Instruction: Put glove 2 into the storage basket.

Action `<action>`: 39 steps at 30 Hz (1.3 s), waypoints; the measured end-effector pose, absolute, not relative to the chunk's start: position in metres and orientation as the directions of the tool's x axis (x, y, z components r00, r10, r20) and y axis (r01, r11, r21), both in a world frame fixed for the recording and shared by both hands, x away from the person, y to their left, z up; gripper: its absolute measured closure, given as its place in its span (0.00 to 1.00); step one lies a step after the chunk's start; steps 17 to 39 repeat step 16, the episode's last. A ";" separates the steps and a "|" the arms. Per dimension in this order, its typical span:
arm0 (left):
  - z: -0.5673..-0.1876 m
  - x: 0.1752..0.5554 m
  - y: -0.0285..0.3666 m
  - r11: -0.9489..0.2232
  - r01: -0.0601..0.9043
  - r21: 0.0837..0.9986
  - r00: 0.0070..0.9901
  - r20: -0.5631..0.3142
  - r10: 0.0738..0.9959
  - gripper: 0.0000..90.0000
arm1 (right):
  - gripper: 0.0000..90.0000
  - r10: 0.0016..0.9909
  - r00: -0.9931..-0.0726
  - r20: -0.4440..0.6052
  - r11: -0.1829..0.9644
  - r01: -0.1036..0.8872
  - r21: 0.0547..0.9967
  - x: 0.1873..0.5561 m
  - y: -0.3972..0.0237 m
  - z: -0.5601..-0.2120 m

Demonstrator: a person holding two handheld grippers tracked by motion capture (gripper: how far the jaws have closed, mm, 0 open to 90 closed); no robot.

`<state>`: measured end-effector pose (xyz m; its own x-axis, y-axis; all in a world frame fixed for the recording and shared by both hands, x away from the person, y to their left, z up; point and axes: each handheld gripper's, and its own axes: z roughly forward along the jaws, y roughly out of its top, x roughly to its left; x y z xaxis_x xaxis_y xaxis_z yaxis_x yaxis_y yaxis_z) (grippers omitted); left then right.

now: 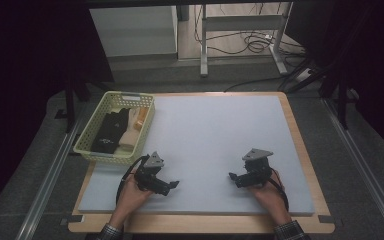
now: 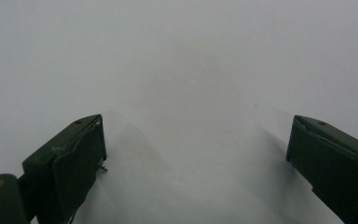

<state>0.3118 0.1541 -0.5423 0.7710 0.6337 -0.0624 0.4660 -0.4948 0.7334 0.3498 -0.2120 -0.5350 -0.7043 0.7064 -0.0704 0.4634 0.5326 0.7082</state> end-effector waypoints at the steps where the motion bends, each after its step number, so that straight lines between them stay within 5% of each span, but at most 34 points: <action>1: -0.545 0.312 0.153 -0.504 0.468 0.726 0.771 -0.057 0.634 0.00 | 0.05 0.706 -0.704 -0.070 0.533 0.463 0.708 0.350 -0.212 -0.535; 39: -0.550 0.311 0.148 -0.543 0.477 0.691 0.772 -0.034 0.635 0.00 | 0.05 0.708 -0.704 -0.062 0.529 0.469 0.707 0.350 -0.212 -0.535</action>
